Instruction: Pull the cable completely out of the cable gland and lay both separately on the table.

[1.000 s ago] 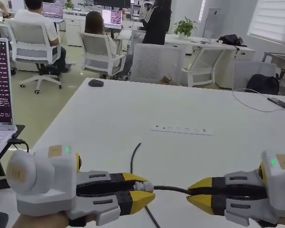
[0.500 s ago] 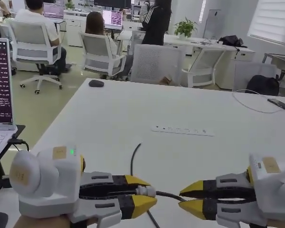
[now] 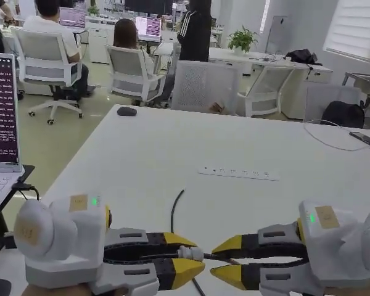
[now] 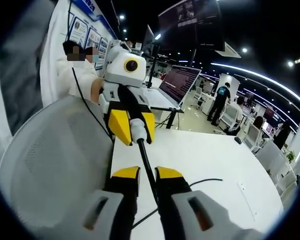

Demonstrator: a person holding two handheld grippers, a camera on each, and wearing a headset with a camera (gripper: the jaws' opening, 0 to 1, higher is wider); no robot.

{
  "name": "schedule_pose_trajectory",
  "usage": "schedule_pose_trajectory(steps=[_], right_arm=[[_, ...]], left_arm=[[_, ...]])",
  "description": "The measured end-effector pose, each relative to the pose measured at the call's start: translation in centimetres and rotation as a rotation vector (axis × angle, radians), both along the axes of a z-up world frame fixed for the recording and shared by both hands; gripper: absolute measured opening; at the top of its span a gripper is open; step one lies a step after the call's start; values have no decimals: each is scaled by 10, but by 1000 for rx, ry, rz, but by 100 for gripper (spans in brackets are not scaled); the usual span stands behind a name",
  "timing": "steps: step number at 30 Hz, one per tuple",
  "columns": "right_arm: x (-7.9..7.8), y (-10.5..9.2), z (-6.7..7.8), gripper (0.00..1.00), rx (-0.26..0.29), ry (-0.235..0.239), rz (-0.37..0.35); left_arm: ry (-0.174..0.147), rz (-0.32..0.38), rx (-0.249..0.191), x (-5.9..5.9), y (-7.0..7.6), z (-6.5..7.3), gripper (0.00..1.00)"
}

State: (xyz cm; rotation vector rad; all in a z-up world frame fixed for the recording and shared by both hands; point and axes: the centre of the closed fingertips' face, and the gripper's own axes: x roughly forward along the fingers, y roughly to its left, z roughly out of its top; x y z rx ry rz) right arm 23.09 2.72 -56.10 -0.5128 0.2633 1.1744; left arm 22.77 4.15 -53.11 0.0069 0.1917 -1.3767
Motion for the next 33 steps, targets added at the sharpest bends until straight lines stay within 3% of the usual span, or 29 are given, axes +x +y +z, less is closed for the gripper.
schedule_pose_trajectory(steps=[3,18,22,29,33], right_arm=[[2,-1,1,7,7,5,-10],[6,-6,-3,5,10,6,-16],[13,-18,-11,5,-9,18,-48],[21,-42,-21,5,-23,44,-111],[28,-54,-28,6,-34,62,-150]], left_arm=[[7,1,-2,0,0,0,16],[26,48,-25,8,6,3,16],[22,70,-34,12,9,5,16],[43,111,-81,20,15,11,16],[35,132,-87,23,17,12,16]])
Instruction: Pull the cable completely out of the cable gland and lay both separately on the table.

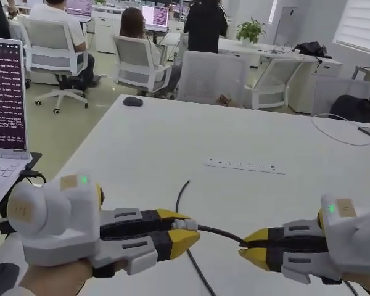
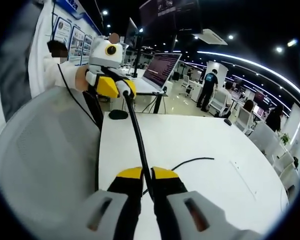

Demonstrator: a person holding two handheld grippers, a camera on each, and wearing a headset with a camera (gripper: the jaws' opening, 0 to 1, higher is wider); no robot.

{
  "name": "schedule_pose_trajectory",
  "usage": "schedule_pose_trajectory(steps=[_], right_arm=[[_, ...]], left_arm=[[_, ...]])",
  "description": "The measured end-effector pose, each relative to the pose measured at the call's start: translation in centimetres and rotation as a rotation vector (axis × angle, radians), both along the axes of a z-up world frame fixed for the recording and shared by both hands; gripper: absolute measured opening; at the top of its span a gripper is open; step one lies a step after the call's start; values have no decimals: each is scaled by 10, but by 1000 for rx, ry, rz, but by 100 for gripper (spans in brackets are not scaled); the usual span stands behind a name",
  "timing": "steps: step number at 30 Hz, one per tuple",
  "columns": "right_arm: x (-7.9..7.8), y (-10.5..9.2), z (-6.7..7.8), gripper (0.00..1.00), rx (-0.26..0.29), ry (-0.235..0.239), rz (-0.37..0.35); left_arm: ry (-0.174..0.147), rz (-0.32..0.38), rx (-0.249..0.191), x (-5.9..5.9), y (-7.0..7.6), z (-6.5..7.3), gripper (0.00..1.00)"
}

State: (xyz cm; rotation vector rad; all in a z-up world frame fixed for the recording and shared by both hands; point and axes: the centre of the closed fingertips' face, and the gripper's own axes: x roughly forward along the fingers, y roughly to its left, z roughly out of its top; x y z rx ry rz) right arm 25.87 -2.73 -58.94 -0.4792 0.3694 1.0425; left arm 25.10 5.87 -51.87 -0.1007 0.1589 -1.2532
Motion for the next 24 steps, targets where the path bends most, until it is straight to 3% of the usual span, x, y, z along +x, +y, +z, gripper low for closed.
schedule_pose_trajectory(steps=[3,4,6,14,24], right_arm=[[7,-12,-13,5,-44,19,-39],[9,-16,-17,6,-51,32,-64],[13,-18,-21,6,-59,32,-77],[30,-17,-55,7,-38,113,-146],[44,25,-95,7,-89,180,-87]], left_arm=[[9,32,-70,5,5,11,16],[36,43,-102,8,8,13,16],[62,46,-127,10,11,14,16],[57,53,-110,10,9,11,16],[87,87,-103,19,14,4,16]])
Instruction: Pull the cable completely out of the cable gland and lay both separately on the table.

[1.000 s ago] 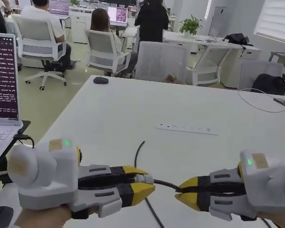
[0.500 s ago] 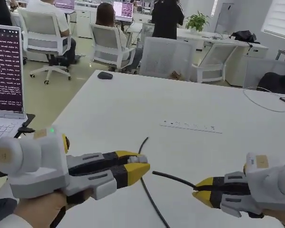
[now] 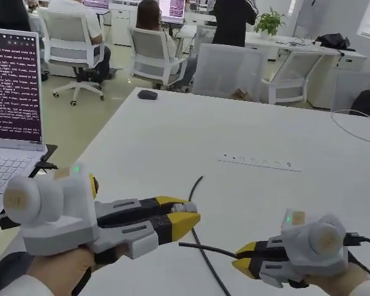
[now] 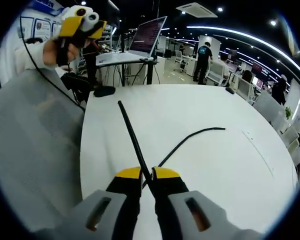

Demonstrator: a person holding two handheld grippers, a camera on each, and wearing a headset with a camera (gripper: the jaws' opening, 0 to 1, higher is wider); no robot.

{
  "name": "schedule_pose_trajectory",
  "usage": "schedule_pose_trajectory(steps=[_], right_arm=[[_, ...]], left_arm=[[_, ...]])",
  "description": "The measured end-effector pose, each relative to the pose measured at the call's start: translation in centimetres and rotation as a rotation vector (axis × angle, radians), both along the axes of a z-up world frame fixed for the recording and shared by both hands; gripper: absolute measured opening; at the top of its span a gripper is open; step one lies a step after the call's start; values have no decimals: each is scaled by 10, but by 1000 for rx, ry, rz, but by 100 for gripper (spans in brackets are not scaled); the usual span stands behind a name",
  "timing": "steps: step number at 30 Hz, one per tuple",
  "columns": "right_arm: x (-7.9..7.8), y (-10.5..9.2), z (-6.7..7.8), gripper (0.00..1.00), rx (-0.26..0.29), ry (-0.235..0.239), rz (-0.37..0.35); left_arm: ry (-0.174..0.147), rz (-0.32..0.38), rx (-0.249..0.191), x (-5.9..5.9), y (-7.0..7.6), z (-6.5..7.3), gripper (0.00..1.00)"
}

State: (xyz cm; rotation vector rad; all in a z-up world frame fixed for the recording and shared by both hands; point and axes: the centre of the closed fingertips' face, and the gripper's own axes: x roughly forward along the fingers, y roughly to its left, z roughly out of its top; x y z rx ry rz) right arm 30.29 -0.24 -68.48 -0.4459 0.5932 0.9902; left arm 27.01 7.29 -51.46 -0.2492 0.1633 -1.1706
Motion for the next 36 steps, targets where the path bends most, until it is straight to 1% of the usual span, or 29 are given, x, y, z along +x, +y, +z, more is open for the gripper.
schedule_pose_trajectory(steps=[4,7,8,12,15,16,19,24,27,31,35,36], right_arm=[[6,21,-2,7,25,17,30],[8,36,-7,7,20,25,67],[10,42,-9,7,20,27,77],[12,56,-18,7,20,47,101],[12,65,-27,7,18,65,113],[11,67,-31,7,20,79,114],[9,70,-39,8,28,103,115],[5,71,-51,8,40,150,119],[3,72,-57,8,41,160,122],[2,70,-66,9,24,170,126],[-1,68,-74,9,24,195,115],[-1,67,-75,9,31,202,104]], left_arm=[[9,5,5,3,1,-3,17],[14,12,5,5,2,-4,17],[18,15,6,6,3,-5,17],[31,24,7,9,4,-8,17],[40,27,11,11,5,-11,17],[46,28,13,11,5,-12,17],[65,25,21,11,4,-17,17],[76,23,48,11,3,-24,17],[88,21,62,12,3,-28,17],[100,14,83,11,2,-34,17],[111,9,102,10,0,-38,17],[115,9,106,10,0,-40,17]])
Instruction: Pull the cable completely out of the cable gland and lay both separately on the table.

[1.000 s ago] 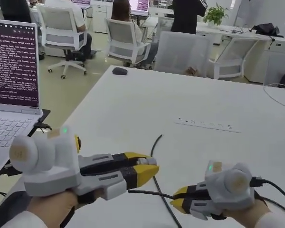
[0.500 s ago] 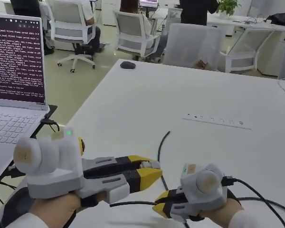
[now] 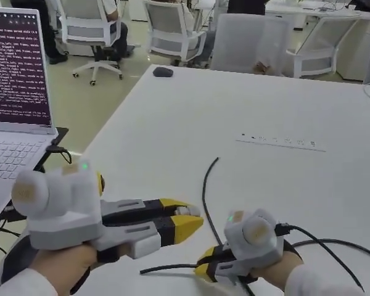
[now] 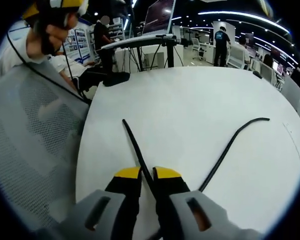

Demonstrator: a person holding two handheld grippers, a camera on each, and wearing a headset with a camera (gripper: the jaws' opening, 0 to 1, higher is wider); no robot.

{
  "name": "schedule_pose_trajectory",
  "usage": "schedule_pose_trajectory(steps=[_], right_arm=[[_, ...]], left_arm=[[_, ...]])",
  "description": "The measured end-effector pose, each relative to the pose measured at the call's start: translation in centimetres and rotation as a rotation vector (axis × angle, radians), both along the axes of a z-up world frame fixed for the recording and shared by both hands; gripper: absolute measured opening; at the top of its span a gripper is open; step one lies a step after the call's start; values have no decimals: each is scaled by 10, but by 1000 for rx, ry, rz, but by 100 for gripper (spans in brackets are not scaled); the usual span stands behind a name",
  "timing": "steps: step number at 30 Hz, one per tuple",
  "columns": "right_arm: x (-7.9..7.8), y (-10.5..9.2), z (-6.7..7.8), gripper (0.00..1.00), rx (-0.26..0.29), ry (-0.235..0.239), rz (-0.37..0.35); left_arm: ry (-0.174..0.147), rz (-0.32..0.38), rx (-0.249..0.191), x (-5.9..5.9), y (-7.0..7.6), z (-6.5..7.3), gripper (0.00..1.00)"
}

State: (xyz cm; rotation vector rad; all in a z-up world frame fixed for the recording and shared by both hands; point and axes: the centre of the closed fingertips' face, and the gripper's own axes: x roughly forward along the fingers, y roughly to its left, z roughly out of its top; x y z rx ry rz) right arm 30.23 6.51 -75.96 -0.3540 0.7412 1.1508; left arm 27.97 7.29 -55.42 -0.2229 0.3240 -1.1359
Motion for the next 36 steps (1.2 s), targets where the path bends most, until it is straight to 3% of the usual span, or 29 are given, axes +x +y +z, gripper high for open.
schedule_pose_trajectory(steps=[5,10,13,16,20,22,27,30,34,35,36], right_arm=[[0,-2,2,15,33,34,-40],[0,-5,13,28,48,18,-33],[4,-6,28,34,98,6,-53],[4,-14,46,38,108,-25,-36],[-2,-27,70,40,145,-74,-39],[-7,-37,80,41,161,-86,-53],[-17,-68,103,46,166,-134,-93],[-25,-93,111,47,143,-165,-125],[-37,-134,115,47,130,-167,-241],[-40,-143,116,47,130,-172,-272],[-44,-154,117,48,142,-171,-334]], left_arm=[[16,-3,17,0,-1,-6,17],[13,-2,52,0,0,-10,17],[14,24,49,6,5,-9,17],[21,27,41,8,5,-10,17],[24,-8,87,14,-4,-20,17],[22,-15,96,23,-9,-26,17],[66,-31,113,41,-19,-53,17],[117,-13,100,50,-24,-69,17],[154,4,130,59,-27,-98,17],[162,-2,147,58,-28,-104,17],[157,-17,191,57,-28,-115,17]])
